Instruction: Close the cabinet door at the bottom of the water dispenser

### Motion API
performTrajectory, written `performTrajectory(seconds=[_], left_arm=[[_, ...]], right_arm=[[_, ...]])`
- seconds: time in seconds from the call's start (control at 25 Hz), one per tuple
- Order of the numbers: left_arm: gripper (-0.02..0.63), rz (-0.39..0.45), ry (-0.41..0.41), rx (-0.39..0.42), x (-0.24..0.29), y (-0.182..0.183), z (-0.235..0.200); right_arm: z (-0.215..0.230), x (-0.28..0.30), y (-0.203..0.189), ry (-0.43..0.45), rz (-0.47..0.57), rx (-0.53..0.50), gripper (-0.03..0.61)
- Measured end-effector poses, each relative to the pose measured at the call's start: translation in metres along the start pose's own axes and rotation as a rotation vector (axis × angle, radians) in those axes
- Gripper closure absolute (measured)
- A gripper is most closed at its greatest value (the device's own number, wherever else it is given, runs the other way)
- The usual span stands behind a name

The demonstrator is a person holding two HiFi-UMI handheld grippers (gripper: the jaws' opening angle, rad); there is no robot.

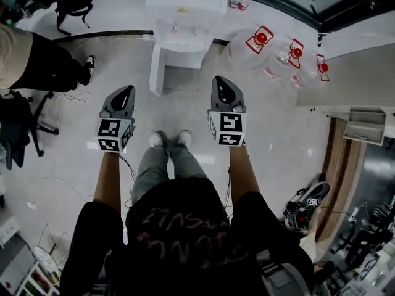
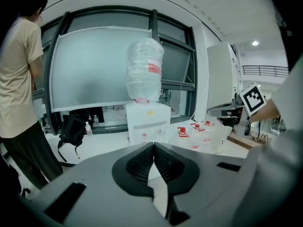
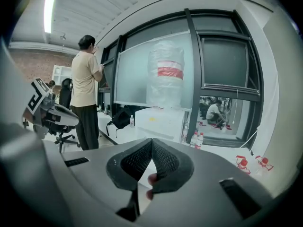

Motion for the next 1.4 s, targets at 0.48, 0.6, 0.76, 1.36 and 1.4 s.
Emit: performTrajectory(seconds=[0.48,0.6,0.76,1.36,1.4], left_arm=[[0.601,0.001,-0.07,-0.005,0.089,-0.058,-0.053],[0.601,0.011,-0.085,0.0,0.123,-0.081,-0.066],[0.601,0.004,-0.104,0.003,0.162,-0.122,-0.072],[0.601,0.039,-0.027,-0.014,0.281,-0.272,-0.079],[0.601,0.041,-0.023,-0.009,0.287,-0.28,-0.08]], right_arm=[[-0.033,0.106,-0.051,-0.007,-0.023,0.022,0.566],[-0.042,0.145,-0.075,0.001,-0.026,0.017,0.566],[-0.052,0.184,-0.113,0.018,-0.038,0.024,0.566],[-0.049,0.299,-0.282,0.06,-0.035,0.02,0.566],[-0.05,0.307,-0.29,0.063,-0.033,0.014,0.566]])
Point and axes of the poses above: the fingertips, and each gripper's own axes: x forward along the fingers, z to its right, y out of its top, the point moved 3 cm from there along -x, backward along the fingers, and after that the axes turned 12 degrees about -z, right-handed, at the moved point
